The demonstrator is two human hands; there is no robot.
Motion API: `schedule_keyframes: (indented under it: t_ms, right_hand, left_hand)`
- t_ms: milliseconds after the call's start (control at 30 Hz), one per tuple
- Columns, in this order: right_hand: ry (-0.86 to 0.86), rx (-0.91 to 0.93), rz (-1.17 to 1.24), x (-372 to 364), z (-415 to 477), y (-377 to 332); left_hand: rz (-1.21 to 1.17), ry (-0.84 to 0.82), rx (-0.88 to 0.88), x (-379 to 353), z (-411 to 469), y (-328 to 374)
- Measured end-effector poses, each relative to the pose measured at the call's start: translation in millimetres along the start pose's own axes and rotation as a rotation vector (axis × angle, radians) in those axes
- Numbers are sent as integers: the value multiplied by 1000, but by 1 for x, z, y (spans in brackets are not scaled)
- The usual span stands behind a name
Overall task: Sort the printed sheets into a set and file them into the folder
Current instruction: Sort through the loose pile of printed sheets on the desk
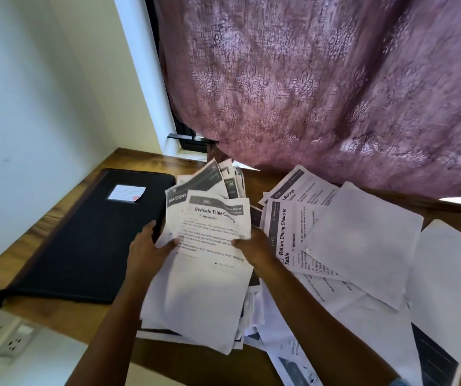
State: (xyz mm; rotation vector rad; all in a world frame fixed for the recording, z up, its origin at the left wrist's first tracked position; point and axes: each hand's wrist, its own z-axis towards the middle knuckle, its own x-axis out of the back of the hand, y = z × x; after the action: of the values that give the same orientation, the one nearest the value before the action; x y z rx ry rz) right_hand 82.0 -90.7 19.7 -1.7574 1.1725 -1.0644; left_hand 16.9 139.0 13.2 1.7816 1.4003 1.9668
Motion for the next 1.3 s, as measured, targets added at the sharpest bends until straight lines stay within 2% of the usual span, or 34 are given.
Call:
schedule_keyframes:
  t_ms: [67, 167, 233, 267, 333, 400, 533, 600, 700, 867, 967, 1033, 1100, 1200, 1300]
  right_hand:
    - [-21, 58, 88, 21, -14, -12]
    - [-112, 193, 237, 58, -35, -43]
    - [-114, 280, 217, 77, -40, -68]
    - [-84, 323, 186, 85, -41, -82]
    - [21, 430, 139, 96, -42, -107]
    - [107, 526, 173, 103, -47, -127]
    - [254, 591, 256, 114, -47, -120]
    - [281, 530, 263, 114, -40, -92]
    - [228, 431, 270, 112, -34, -56]
    - [182, 425, 259, 121, -23, -36]
    - [148, 443, 137, 120, -15, -27]
    - [200, 493, 59, 116, -11, -27]
    - [310, 473, 120, 114, -6, -27]
    - [377, 399, 153, 113, -2, -21]
    - [439, 424, 66, 127, -10, -25]
  left_hand:
    - [-246, -49, 0, 13, 2, 12]
    - [-731, -287, 18, 37, 1, 39]
    - [-855, -398, -75, 49, -5, 68]
    - [-863, -389, -155, 52, -9, 86]
    - [-840, -271, -325, 55, -17, 127]
    - [-793, -181, -481, 54, -27, 161]
    - [-674, -88, -696, 31, -35, 178]
    - [-721, -85, -678, 14, -31, 166]
    - [-779, -171, -611, -7, -24, 146]
    - [-751, -241, -540, -27, -12, 143]
    - [-728, -204, -492, -49, -10, 148]
    - [-764, -140, -435, -62, -9, 154]
    - [-820, -97, -406, -72, -3, 156]
    - [-696, -146, -354, -79, 0, 159]
    - [-624, -108, -435, -82, -8, 178]
